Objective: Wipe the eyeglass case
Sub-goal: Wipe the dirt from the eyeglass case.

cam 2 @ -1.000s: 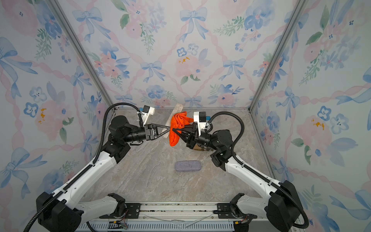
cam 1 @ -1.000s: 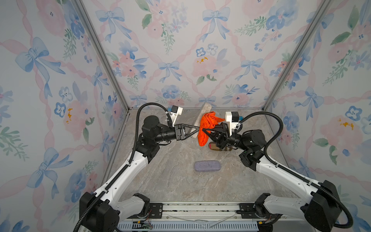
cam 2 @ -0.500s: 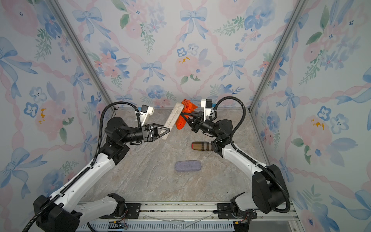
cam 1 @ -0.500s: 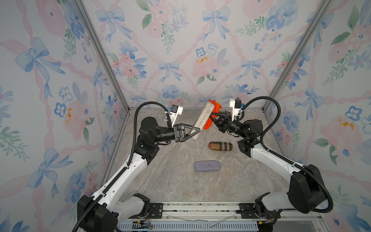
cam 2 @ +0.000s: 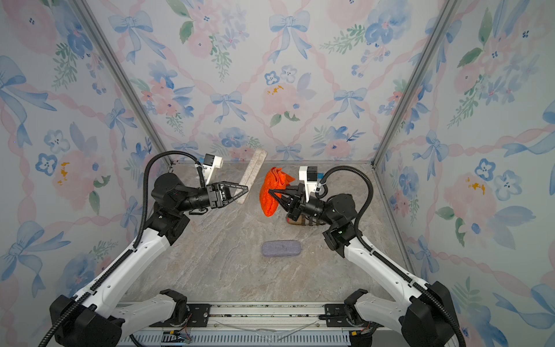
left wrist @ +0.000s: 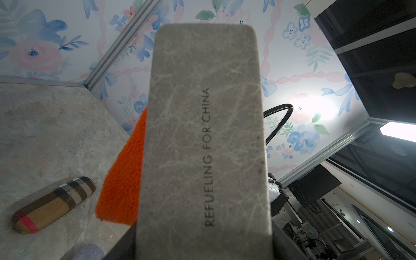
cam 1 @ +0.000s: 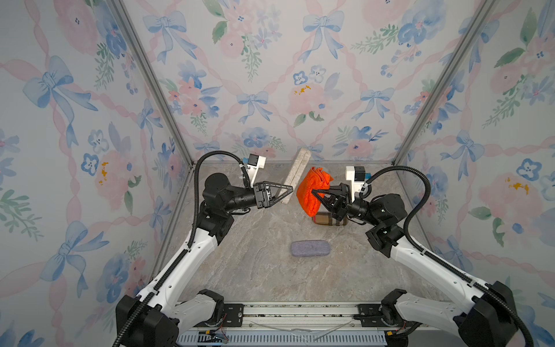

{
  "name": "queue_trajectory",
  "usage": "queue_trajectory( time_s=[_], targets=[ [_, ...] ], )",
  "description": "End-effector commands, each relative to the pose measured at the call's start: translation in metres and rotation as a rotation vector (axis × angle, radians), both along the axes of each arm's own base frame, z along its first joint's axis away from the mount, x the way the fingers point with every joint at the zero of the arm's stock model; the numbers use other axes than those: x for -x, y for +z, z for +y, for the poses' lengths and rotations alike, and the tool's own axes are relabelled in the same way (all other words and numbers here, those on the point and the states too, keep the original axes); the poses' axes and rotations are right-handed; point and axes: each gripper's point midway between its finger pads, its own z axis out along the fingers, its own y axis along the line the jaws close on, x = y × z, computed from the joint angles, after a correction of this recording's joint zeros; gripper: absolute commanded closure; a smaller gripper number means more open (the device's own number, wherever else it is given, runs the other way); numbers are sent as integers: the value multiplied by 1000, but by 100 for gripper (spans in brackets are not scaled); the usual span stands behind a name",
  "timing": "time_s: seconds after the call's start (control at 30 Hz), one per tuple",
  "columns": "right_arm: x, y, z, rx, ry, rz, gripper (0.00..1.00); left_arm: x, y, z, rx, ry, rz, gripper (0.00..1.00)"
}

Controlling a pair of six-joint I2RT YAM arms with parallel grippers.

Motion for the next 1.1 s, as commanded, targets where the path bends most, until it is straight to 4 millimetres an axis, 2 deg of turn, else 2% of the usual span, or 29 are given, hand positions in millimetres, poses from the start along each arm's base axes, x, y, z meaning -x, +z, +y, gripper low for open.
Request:
queue_trajectory(
  time_s=[0.0,0.17,0.27,0.47,0.57,0.7,0.77,0.9,1.0,1.07],
  targets=[
    [-2,22,4,8,-10,-76,100,10,3,-4,2,-33,-60,75],
    [-17,47,3,-52,-10,-127,100,20,-2,-13,-7,-88,-48,75],
    [-15,44,12,-42,23,-121,100,19,-3,-14,-8,-80,-44,75],
    [35,9,50,-10,164,-72,100,4,10,-13,10,-17,-70,76],
    [48,1,65,-34,220,-46,100,-4,15,-15,38,0,-56,76],
    [32,1,68,-43,216,-52,100,-9,15,-15,53,14,-31,76],
    [19,14,59,-63,193,-70,100,-8,13,-14,55,22,-22,75],
    [5,40,39,-102,146,-115,100,-6,10,-10,58,40,-15,75],
    [2,38,38,-64,107,-124,100,-3,6,-9,61,47,-9,75],
    [0,27,41,-51,111,-96,100,-3,5,-8,65,46,-5,75]
  ],
)
